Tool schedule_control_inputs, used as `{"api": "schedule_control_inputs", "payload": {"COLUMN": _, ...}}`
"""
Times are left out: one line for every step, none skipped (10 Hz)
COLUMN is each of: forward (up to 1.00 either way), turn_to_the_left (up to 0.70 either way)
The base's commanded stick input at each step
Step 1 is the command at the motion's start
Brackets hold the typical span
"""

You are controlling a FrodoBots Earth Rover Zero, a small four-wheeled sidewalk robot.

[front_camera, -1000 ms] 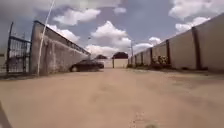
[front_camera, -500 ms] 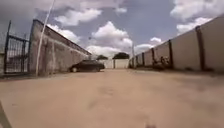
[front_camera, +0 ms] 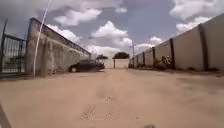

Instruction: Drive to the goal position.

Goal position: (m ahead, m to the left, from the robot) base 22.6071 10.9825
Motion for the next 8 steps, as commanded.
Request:
{"api": "schedule_control_inputs", "payload": {"forward": 0.60, "turn_to_the_left": 0.00}}
{"api": "schedule_control_inputs", "payload": {"forward": 0.60, "turn_to_the_left": 0.00}}
{"api": "schedule_control_inputs", "payload": {"forward": 0.60, "turn_to_the_left": 0.00}}
{"api": "schedule_control_inputs", "payload": {"forward": 0.60, "turn_to_the_left": 0.00}}
{"api": "schedule_control_inputs", "payload": {"forward": 0.60, "turn_to_the_left": 0.00}}
{"api": "schedule_control_inputs", "payload": {"forward": 0.60, "turn_to_the_left": 0.00}}
{"api": "schedule_control_inputs", "payload": {"forward": 0.60, "turn_to_the_left": 0.00}}
{"api": "schedule_control_inputs", "payload": {"forward": 0.60, "turn_to_the_left": 0.00}}
